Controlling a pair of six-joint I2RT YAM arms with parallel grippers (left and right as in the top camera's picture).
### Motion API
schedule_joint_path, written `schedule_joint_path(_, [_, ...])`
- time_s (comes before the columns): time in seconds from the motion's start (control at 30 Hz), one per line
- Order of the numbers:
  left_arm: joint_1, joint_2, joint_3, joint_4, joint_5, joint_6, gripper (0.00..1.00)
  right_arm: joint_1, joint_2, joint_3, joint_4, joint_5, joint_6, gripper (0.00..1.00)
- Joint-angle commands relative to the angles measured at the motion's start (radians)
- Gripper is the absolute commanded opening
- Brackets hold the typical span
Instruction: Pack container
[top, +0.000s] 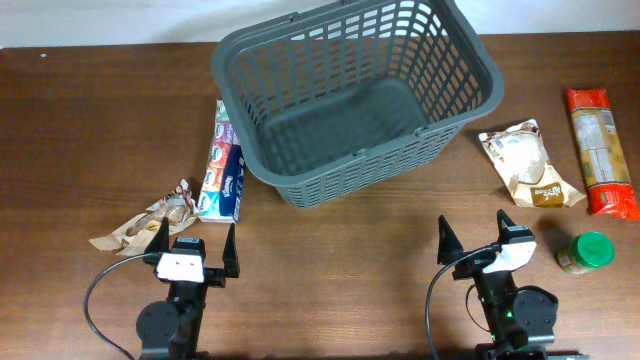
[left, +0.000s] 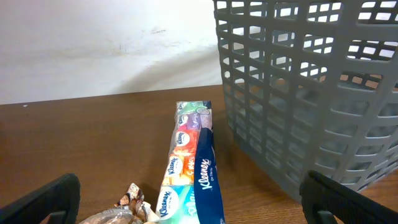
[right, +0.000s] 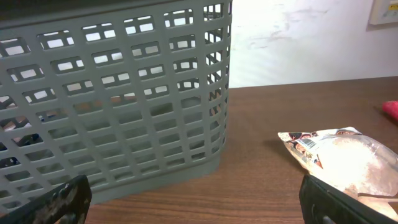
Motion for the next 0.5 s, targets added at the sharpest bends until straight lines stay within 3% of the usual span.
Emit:
schedule_joint_path(0.0, [0.007,-0.009,-0.005,-0.003,-0.010,0.005,0.99,0.010,-0.011,-0.005,-0.009,0.016,-0.003,0.99])
schedule_joint_path(0.47, [0.007,-0.009,-0.005,-0.003,-0.010,0.005,0.99,0.010,-0.011,-0.005,-0.009,0.016,-0.003,0.99])
